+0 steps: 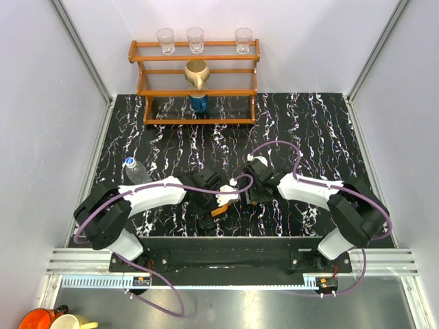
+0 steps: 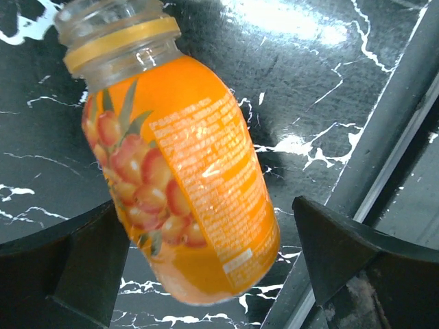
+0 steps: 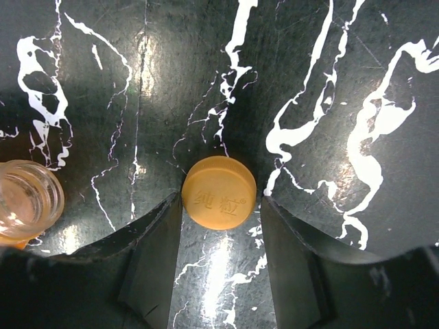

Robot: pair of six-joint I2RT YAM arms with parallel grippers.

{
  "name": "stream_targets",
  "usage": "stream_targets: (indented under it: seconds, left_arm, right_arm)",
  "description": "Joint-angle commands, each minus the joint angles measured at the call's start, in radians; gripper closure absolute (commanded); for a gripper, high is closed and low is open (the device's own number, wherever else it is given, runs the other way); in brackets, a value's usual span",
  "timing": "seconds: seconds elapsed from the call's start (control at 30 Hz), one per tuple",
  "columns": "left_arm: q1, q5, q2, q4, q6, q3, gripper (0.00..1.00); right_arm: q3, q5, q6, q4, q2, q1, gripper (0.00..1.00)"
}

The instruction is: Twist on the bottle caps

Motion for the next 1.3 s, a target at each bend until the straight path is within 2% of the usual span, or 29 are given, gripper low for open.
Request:
stream_targets:
  seconds: [0.0, 0.3, 0.47, 0.53, 0.7, 0.9, 1.1, 1.27]
  left_arm:
    - [0.004, 0.021, 0.04, 0.024, -0.005, 0.037, 0.01]
    - [0.004, -0.017, 0.024, 0.045, 0.04, -0.007, 0.19]
    - [0.004, -0.041, 0.025, 0.067, 0.051, -0.023, 0.25]
    - [0.004, -0.05, 0.027, 0.073, 0.055, -0.027, 0.32]
    - [0.029, -0.044, 0.022, 0.059, 0.055, -0.026, 0.43]
    - [0.073, -0.018, -0.013, 0.026, 0.054, -0.019, 0.47]
    - [0.104, 0.027, -0.093, -0.086, 0.078, 0.083, 0.51]
    - [0.103, 0.085, -0.206, -0.281, 0.129, 0.281, 0.51]
  right_arm:
    - [-0.019, 0.053, 0.0, 0.032, -0.042, -0.003, 0.43]
    - [-0.028, 0.067, -0.004, 0.041, -0.047, -0.005, 0.47]
    - [-0.043, 0.063, 0.003, 0.056, -0.058, -0.005, 0.52]
    - [-0.054, 0.061, 0.008, 0.061, -0.066, -0.005, 0.54]
    - [-0.097, 0.063, 0.006, 0.061, -0.15, -0.005, 0.58]
    - [-0.135, 0.052, 0.012, 0.026, -0.292, -0.005, 0.58]
    - [-0.12, 0.057, 0.038, -0.06, -0.401, -0.005, 0.58]
    - [-0.031, 0.006, 0.009, -0.121, -0.568, -0.005, 0.57]
